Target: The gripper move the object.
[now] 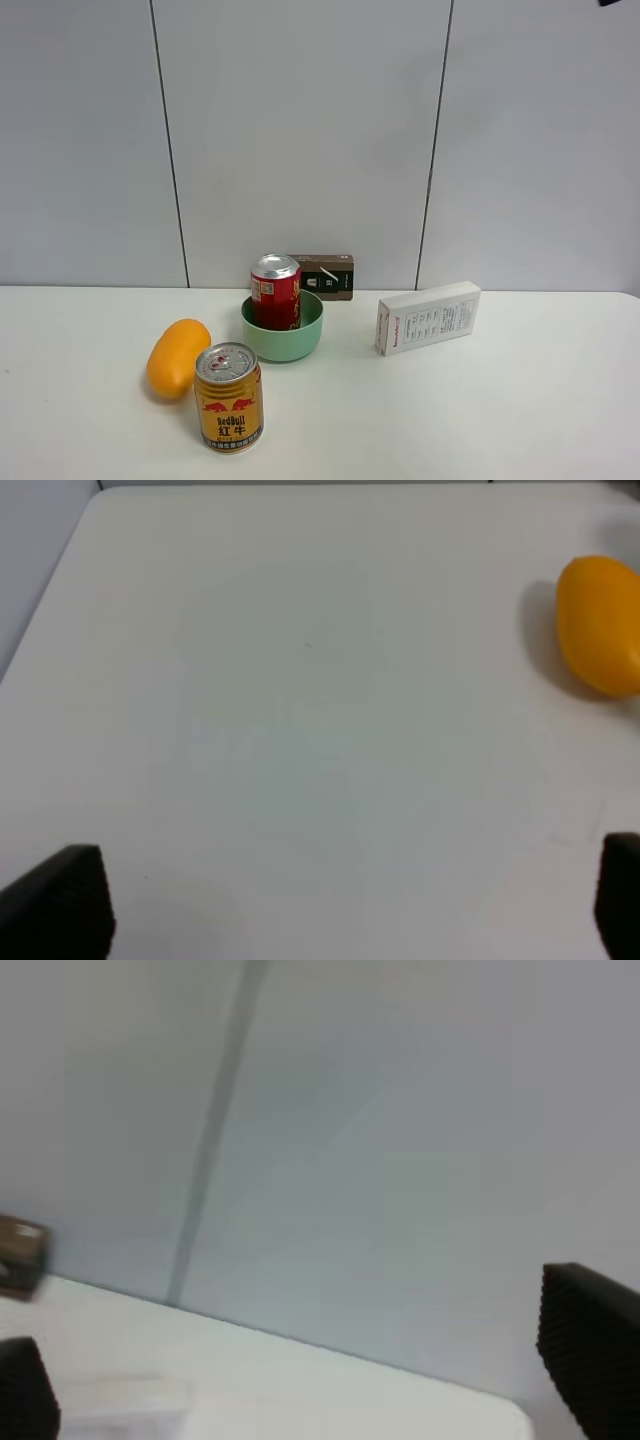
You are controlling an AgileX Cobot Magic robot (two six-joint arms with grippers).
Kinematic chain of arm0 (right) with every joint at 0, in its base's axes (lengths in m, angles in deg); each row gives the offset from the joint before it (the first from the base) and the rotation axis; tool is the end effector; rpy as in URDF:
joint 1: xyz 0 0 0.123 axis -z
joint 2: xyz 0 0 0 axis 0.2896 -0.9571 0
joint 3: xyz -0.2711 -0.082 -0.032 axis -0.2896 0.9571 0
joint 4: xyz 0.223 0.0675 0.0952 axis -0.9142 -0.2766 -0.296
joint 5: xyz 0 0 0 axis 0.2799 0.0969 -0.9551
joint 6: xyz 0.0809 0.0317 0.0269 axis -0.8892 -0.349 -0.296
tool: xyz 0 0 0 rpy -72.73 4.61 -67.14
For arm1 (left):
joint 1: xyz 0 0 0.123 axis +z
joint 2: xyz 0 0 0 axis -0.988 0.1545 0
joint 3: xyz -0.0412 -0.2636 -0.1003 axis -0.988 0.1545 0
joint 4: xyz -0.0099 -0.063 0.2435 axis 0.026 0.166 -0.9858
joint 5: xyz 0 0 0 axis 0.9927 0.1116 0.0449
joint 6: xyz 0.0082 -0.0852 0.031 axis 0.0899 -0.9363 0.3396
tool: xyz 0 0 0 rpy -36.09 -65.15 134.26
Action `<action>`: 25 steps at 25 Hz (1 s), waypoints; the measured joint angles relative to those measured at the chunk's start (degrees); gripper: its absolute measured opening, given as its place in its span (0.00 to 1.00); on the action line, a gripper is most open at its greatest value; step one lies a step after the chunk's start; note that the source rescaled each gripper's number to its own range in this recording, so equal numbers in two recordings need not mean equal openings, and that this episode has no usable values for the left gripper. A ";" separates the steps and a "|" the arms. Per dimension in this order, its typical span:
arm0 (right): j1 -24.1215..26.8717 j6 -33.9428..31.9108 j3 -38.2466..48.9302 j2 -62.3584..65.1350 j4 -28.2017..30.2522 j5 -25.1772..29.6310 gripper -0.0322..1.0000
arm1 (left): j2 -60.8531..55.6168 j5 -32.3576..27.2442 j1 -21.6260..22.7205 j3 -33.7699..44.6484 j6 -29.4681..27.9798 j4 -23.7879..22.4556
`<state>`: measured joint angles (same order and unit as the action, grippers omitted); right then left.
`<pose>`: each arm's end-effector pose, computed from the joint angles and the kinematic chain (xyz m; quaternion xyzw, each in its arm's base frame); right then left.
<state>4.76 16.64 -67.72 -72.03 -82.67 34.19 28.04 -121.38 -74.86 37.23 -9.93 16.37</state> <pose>0.2051 0.0386 0.4338 -0.1841 0.7809 -0.0482 0.5950 -0.0063 -0.0019 0.2795 -0.0268 0.8484 0.0333 0.5276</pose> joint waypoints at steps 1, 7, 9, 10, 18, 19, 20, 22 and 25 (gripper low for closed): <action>1.89 0.00 0.00 0.71 -0.41 0.70 1.00 | 0.00 0.00 0.00 0.00 0.00 0.00; 11.50 0.44 0.00 4.89 -4.42 8.52 1.00 | 0.00 0.00 0.00 0.00 0.00 0.00; 13.39 0.48 0.05 7.11 -4.67 12.48 1.00 | 0.00 0.00 0.00 0.00 0.00 0.00; 13.89 0.43 0.05 8.22 -4.71 14.54 1.00 | 0.00 0.00 0.00 0.00 0.00 0.00; 14.22 -2.22 0.05 20.42 -6.66 25.03 1.00 | 0.00 0.00 0.00 0.00 -0.06 0.00; 14.22 -2.47 0.19 22.07 -6.66 25.96 1.00 | 0.00 0.00 0.00 0.00 -0.06 0.00; 14.22 -2.65 0.74 23.53 -6.66 26.41 1.00 | 0.00 0.00 0.00 0.00 -0.06 0.00; 14.22 -3.46 3.09 27.45 -6.66 26.47 1.00 | 0.00 0.00 0.00 0.00 -0.06 0.00; 14.22 -3.90 9.75 33.77 -8.43 26.97 1.00 | 0.00 0.00 0.00 0.00 -0.02 0.00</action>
<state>18.98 12.75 -57.96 -38.26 -91.10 61.16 28.04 -121.38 -74.86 37.23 -9.95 16.37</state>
